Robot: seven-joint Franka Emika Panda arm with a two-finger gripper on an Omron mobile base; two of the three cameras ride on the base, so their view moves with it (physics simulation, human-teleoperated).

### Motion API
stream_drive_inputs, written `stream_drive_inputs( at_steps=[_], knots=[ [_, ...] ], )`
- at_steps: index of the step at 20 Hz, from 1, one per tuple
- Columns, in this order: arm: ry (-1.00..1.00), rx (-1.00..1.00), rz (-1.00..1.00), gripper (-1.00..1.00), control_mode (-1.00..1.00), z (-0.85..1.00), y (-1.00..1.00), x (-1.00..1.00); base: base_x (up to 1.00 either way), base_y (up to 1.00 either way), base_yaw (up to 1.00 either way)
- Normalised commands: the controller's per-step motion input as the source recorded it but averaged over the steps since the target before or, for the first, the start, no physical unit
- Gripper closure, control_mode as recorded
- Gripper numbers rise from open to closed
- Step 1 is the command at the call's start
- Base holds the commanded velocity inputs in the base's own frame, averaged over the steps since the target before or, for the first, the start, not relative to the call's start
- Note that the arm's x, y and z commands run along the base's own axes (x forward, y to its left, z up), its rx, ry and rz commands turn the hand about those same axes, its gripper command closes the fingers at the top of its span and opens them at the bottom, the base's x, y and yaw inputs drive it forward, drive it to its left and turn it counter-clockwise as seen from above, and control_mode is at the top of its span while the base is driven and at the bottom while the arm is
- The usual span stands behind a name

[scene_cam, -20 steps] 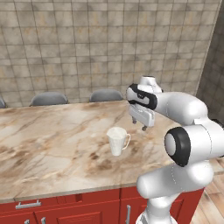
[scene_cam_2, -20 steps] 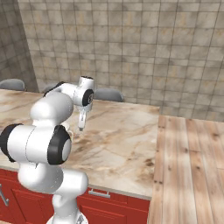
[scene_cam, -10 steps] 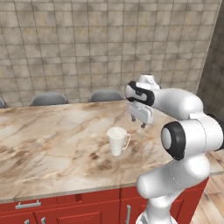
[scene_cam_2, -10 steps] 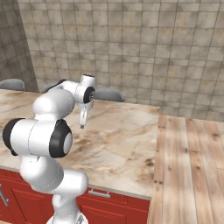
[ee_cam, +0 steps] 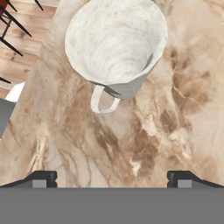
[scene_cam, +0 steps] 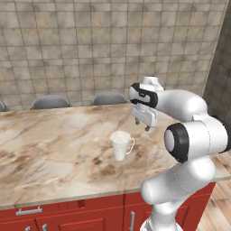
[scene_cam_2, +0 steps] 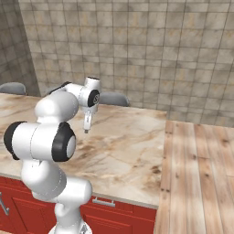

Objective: Pick the jug and bowl and place them in the sink. Then turn on the water.

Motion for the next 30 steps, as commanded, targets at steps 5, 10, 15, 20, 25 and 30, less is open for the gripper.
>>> stream_drive_inputs(
  at_steps=[5,10,15,20,25,30],
  knots=[
    [0.0,0.0,0.0,-1.0,-1.0,0.0,0.0,0.01,0.0,0.0,0.0],
    [0.0,0.0,0.0,-1.0,-1.0,-0.02,0.0,0.2,0.0,0.0,0.0],
    [0.0,0.0,0.0,-1.0,-1.0,-0.03,0.03,0.03,0.0,0.0,0.0],
    [0.0,0.0,0.0,-1.0,-1.0,-0.05,0.17,0.0,0.0,0.0,0.0],
    [0.0,0.0,-0.01,-1.0,-1.0,-0.08,0.22,0.0,0.0,0.0,0.0],
    [0.0,0.03,-0.01,-1.0,-1.0,-0.02,0.07,0.0,0.0,0.0,0.0]
  ],
)
